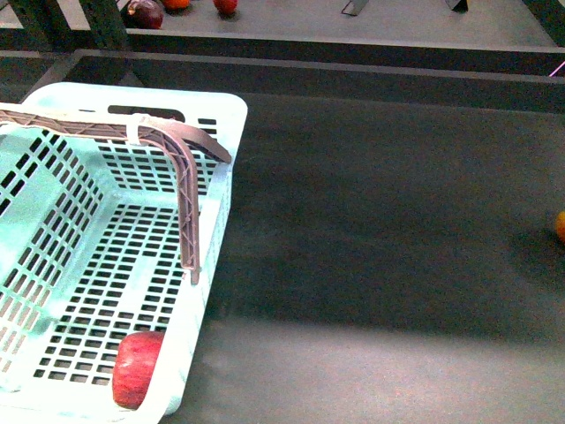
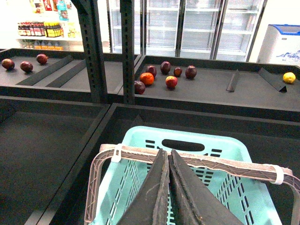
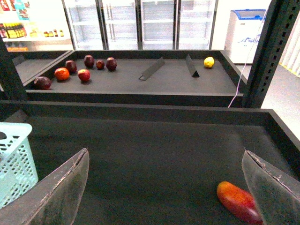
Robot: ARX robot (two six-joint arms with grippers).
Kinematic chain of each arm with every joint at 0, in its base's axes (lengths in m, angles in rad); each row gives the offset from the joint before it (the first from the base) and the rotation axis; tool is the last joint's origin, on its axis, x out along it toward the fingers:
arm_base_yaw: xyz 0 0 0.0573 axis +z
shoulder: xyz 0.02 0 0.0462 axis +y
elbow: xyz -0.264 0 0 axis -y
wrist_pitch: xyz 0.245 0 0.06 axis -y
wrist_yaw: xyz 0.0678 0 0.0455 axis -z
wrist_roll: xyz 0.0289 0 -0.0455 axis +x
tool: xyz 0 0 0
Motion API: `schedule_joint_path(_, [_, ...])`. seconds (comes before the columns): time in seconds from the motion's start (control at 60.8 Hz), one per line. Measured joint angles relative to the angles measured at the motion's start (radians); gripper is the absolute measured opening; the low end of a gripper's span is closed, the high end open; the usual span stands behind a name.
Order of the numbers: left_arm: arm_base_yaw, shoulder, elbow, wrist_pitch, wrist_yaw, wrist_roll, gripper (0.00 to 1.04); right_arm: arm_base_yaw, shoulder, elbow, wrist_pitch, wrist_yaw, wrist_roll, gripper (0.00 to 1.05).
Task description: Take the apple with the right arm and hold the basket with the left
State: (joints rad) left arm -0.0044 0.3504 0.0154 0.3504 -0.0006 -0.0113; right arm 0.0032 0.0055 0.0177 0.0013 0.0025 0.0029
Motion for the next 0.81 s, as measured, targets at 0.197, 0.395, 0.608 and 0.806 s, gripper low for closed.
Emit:
schedule_joint_path(0.197, [0.0,-0.079,0.0,-0.078,0.0,0.0,0.03,0.0,0.0,0.0,0.0,0.0,0.0,0.96])
schedule_joint_path(0.395, [0.0,-0.142,0.0,-0.141,0.0,0.0,0.03,0.0,0.0,0.0,0.0,0.0,0.0,0.96])
schedule_joint_path(0.608, [0.0,-0.311,0.0,-0.337,0.0,0.0,0.03,0.0,0.0,0.0,0.0,0.0,0.0,0.96])
schedule_joint_path(0.806, [0.0,-0.344,0.0,-0.349,0.0,0.0,0.03,0.0,0.0,0.0,0.0,0.0,0.0,0.96])
